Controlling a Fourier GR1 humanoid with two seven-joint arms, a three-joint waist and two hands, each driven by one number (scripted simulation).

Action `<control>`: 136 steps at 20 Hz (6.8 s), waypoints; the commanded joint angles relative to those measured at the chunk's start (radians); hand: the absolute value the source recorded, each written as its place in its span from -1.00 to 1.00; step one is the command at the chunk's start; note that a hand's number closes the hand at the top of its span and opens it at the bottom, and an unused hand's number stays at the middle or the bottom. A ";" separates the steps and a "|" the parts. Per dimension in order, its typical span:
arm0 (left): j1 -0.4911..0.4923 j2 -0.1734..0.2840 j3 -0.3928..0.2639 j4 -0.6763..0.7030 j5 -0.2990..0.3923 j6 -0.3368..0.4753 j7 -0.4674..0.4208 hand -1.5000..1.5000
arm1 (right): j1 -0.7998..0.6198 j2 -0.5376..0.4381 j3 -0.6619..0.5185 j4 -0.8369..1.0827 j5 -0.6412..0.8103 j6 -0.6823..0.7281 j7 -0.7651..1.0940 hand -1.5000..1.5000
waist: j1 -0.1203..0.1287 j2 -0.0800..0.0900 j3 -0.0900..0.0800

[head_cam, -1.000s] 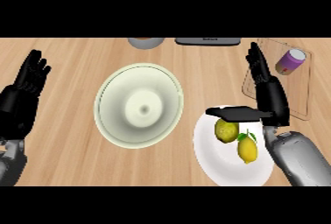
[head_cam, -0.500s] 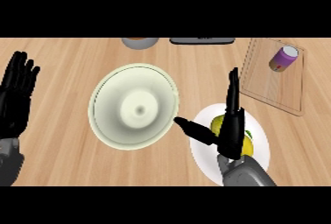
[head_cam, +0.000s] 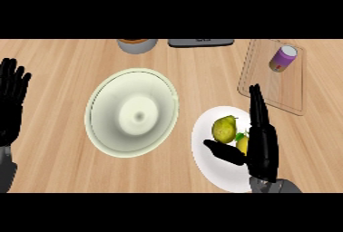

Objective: Pick the pear from the plate and place it in the bowl

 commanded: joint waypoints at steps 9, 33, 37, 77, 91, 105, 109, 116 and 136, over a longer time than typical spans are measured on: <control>-0.011 -0.007 0.007 -0.006 0.002 -0.026 -0.024 0.00 | 0.004 -0.178 0.058 -0.454 -0.034 0.701 0.639 -1.00 | 0.041 0.013 0.005; -0.053 -0.075 0.086 0.141 -0.039 -0.163 -0.081 0.00 | 0.115 -0.014 -0.107 -0.227 -0.019 0.749 0.442 -1.00 | 0.055 0.022 0.010; -0.102 -0.087 0.077 -0.005 -0.085 -0.094 0.066 0.00 | 0.122 0.024 -0.114 -0.203 0.032 0.752 0.407 -1.00 | 0.058 0.021 0.010; -0.043 -0.201 0.168 -0.023 -0.190 -0.199 0.033 0.00 | 0.014 0.163 -0.363 0.382 0.168 0.553 -0.126 1.00 | 0.062 0.022 0.010; -0.090 -0.221 0.160 0.003 -0.200 -0.211 0.030 0.00 | -0.135 -0.214 -0.366 0.434 0.174 0.906 -0.430 1.00 | 0.092 0.034 0.011; -0.100 -0.194 0.187 0.025 -0.211 -0.204 0.044 0.00 | -0.486 -0.457 -0.557 0.671 0.020 1.014 -0.970 1.00 | 0.065 0.021 0.010; -0.091 -0.208 0.183 0.053 -0.203 -0.221 0.014 0.00 | -0.570 -0.459 -0.613 0.613 -0.046 1.047 -0.986 1.00 | 0.062 0.020 0.009; -0.086 -0.210 0.171 0.031 -0.230 -0.202 0.026 0.00 | -0.654 -0.366 -0.686 0.463 -0.285 1.306 -0.835 1.00 | 0.056 0.014 0.008; -0.120 -0.215 0.180 0.041 -0.211 -0.212 0.052 0.00 | -0.872 0.118 -0.432 0.233 -0.366 1.356 -0.098 1.00 | 0.063 0.020 0.009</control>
